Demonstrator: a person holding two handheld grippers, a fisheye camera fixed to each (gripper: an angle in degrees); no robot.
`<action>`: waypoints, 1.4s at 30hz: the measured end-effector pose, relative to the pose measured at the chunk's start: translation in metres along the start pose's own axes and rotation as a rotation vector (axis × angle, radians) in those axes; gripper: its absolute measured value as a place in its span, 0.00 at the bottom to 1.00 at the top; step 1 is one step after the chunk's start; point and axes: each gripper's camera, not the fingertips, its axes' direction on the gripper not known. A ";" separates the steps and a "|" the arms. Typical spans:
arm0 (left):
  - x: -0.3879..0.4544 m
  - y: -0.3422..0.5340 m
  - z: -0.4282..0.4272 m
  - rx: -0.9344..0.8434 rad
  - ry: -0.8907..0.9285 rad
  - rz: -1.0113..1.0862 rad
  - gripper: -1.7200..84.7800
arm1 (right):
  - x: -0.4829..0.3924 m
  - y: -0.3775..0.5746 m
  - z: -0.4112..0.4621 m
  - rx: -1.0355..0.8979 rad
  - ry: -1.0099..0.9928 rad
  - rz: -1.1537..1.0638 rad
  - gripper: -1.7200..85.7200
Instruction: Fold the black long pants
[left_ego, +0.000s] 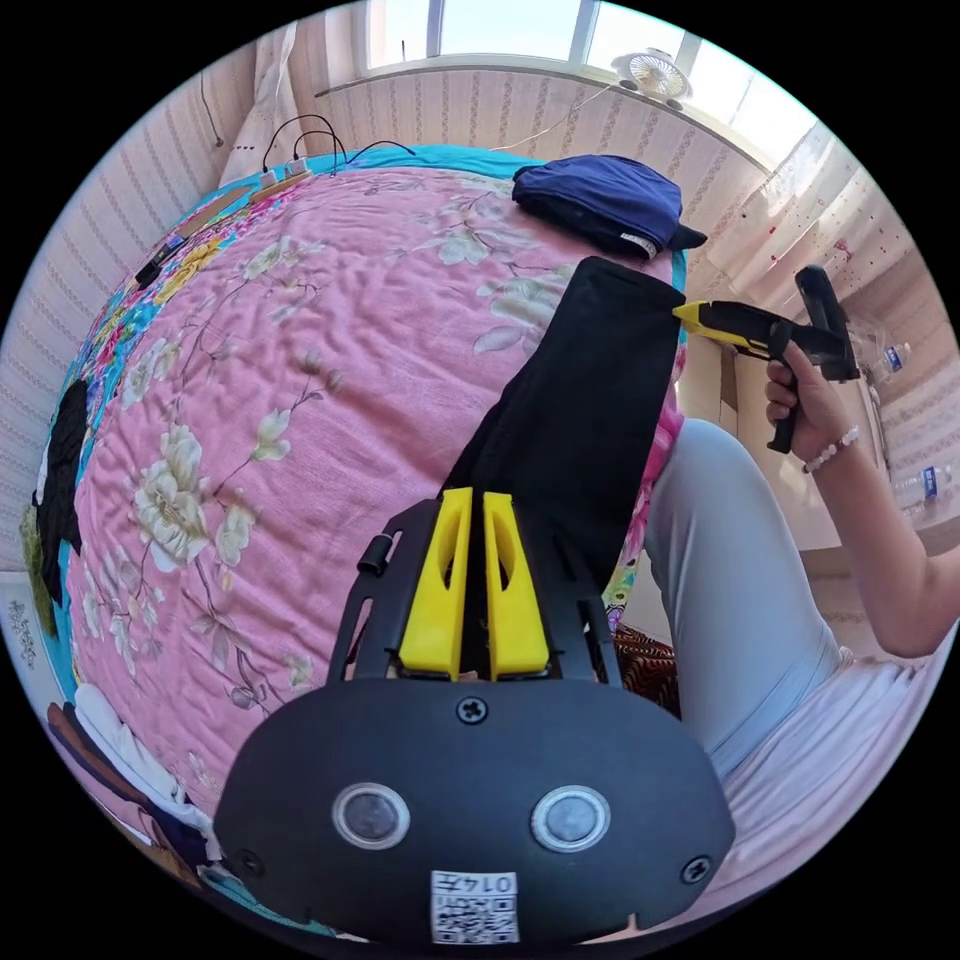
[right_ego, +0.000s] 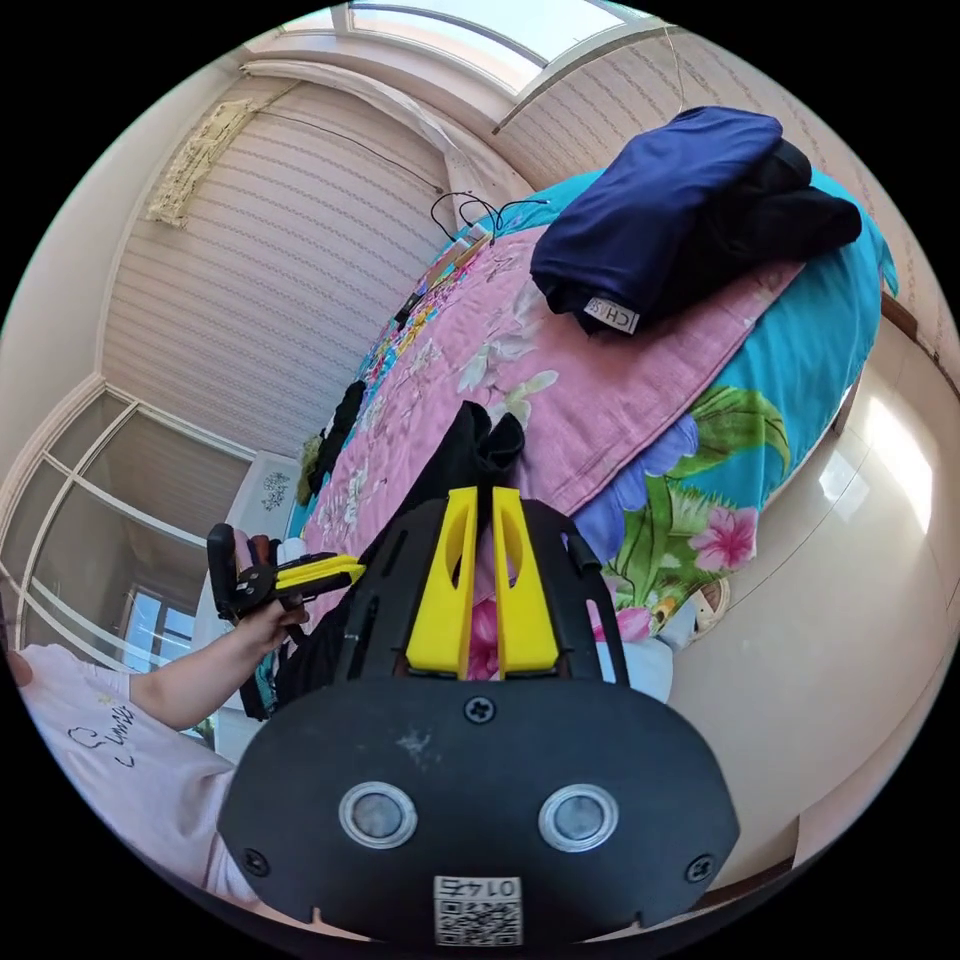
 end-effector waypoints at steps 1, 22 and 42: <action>-0.003 0.001 0.002 -0.002 0.013 -0.030 0.02 | 0.005 0.000 0.003 -0.009 -0.010 0.028 0.07; 0.002 0.029 -0.011 0.003 0.022 0.004 0.02 | -0.003 0.022 0.039 0.104 -0.229 0.195 0.05; -0.027 0.237 -0.099 0.110 -0.184 -0.245 0.01 | -0.164 0.059 0.097 -0.168 0.135 -0.312 0.02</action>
